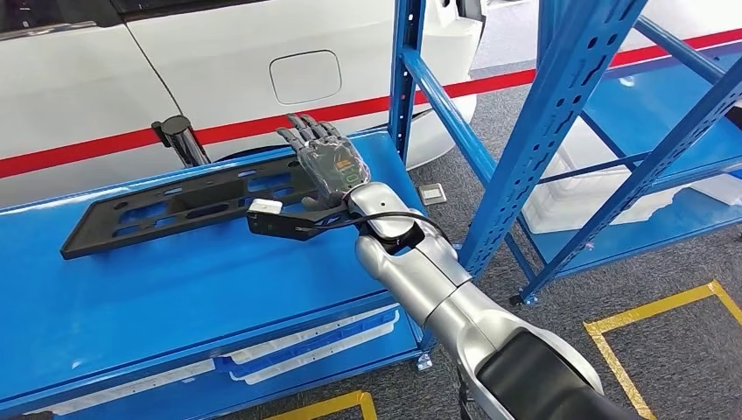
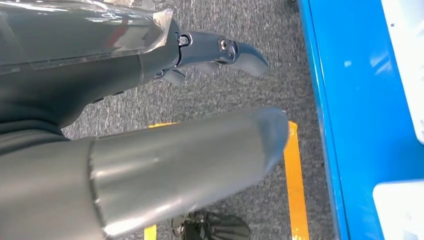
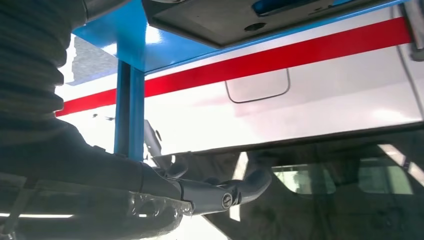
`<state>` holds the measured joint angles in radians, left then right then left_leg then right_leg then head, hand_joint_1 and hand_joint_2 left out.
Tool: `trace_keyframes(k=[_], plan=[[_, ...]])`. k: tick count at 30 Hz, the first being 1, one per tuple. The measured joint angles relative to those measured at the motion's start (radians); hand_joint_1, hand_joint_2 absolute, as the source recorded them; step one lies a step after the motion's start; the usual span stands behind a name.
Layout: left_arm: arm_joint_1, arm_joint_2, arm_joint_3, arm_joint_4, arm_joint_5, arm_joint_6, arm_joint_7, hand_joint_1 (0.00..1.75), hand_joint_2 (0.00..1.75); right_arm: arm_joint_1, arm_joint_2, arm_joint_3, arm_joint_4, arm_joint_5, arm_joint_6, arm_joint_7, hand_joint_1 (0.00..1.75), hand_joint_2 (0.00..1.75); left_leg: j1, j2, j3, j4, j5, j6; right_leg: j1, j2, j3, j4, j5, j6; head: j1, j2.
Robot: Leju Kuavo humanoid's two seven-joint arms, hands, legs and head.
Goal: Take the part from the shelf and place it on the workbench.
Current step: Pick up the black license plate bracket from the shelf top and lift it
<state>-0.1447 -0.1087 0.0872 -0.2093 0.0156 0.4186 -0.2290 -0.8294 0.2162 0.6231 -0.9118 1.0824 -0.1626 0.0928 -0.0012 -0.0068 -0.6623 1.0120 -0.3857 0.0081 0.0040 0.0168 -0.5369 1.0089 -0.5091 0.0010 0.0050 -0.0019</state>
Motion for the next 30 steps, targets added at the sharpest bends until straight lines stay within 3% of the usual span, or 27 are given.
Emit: trace_keyframes(k=[14,30], plan=[[-0.010,-0.006,0.008,0.000,0.003,0.019,-0.014,0.00,0.00,-0.001,-0.004,-0.053,0.016,-0.016,-0.029,-0.039,0.00,1.75,-0.008,-0.003,-0.001,0.000,-0.006,0.013,-0.005,-0.002,0.006,-0.015,0.000,0.008,0.000,0.000],[-0.013,-0.007,0.010,0.000,-0.007,0.022,-0.014,0.00,0.00,0.000,-0.005,-0.056,0.036,-0.019,-0.033,-0.060,0.00,1.75,-0.005,-0.002,0.000,0.000,-0.006,0.014,-0.005,-0.002,0.007,-0.015,0.000,0.008,0.000,0.000]])
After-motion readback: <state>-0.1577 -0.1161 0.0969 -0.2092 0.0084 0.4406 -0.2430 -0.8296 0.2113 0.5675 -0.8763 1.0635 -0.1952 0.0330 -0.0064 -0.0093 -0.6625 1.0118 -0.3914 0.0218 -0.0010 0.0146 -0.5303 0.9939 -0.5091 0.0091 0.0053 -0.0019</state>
